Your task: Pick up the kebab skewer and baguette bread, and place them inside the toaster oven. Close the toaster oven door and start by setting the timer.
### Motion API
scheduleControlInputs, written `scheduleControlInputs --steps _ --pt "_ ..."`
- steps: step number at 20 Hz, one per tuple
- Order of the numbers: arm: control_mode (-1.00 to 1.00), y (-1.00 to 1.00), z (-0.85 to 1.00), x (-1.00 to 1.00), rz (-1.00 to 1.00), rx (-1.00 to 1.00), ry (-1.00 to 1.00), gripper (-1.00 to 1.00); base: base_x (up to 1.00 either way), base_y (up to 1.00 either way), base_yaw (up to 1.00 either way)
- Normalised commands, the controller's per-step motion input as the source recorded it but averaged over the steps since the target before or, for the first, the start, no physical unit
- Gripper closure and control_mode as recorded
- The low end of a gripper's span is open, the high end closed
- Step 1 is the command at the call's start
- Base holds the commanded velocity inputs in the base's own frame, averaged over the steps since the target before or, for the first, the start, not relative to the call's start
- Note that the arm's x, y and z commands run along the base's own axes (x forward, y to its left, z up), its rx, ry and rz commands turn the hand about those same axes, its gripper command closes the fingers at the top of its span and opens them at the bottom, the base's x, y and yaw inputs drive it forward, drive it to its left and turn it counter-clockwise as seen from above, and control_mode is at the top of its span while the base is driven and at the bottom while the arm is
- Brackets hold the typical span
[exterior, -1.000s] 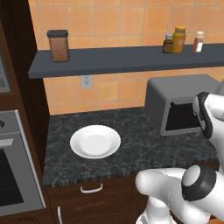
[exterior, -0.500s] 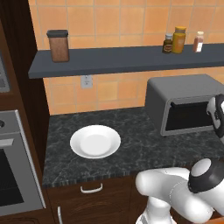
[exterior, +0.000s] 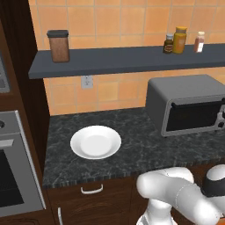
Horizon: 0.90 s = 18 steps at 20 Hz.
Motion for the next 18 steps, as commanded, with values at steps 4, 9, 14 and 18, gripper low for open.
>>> scheduleControlInputs --steps 4,9,14,18 --pt "-1.0 -0.45 0.0 0.0 0.16 -0.05 -0.03 -1.0 0.0 0.0 0.0" --pt "-1.0 -0.28 -0.15 0.02 0.18 -0.07 -0.18 -1.0 0.0 0.0 0.0" --pt "-1.0 0.0 -0.37 0.05 0.05 -0.14 -0.35 -1.0 0.0 0.0 0.0" --pt "-1.0 -0.16 -0.43 0.58 0.0 -0.14 -0.21 -1.0 0.0 0.0 0.0"
